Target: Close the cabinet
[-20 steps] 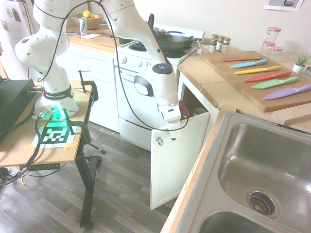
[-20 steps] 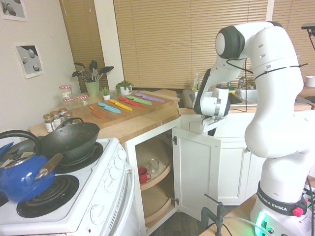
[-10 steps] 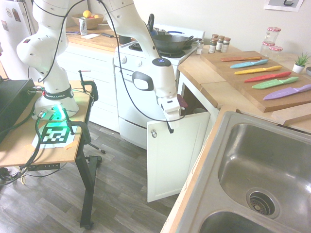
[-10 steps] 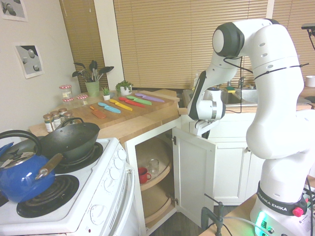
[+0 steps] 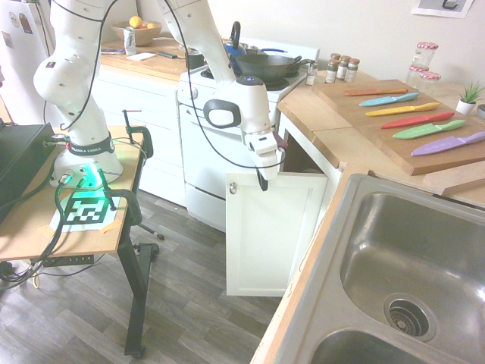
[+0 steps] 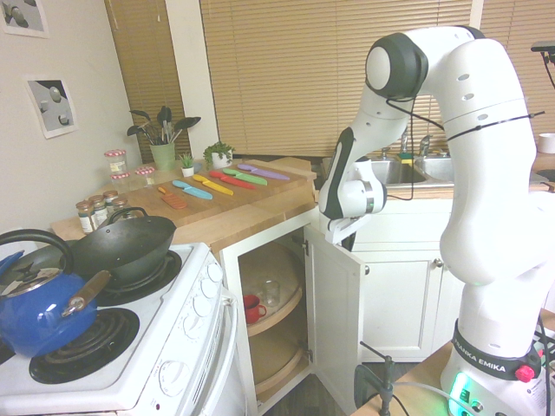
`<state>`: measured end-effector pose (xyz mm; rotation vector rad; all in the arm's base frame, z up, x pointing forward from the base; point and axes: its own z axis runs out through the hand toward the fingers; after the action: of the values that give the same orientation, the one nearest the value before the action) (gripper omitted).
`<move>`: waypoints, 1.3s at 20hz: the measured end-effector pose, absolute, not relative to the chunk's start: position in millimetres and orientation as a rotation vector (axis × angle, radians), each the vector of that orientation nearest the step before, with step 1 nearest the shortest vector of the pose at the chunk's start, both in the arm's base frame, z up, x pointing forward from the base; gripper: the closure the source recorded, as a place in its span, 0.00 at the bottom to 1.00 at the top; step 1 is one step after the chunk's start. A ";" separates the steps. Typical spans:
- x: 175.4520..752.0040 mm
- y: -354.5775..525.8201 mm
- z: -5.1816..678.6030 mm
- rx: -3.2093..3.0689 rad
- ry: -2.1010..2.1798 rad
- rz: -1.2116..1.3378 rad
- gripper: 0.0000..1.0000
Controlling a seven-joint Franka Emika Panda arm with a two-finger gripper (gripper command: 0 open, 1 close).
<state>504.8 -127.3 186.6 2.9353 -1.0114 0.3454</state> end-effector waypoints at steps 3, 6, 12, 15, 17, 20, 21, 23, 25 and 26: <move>509.5 -111.3 186.9 2.927 -1.016 0.336 1.00; 518.9 -97.3 190.2 2.916 -1.016 0.324 1.00; 532.4 -53.5 192.4 2.901 -0.981 0.331 1.00; 538.1 -37.3 193.9 2.888 -0.972 0.321 1.00; 545.2 -25.8 197.5 2.877 -0.962 0.315 1.00; 557.7 -4.7 206.1 2.862 -0.947 0.320 1.00; 562.1 1.7 208.7 2.859 -0.945 0.319 1.00; 573.4 10.6 209.9 2.847 -0.949 0.308 1.00; 587.0 15.5 204.9 2.835 -0.956 0.286 1.00; 594.6 18.4 201.1 2.831 -0.961 0.281 1.00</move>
<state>594.6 18.4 201.1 2.8306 -0.9607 0.2810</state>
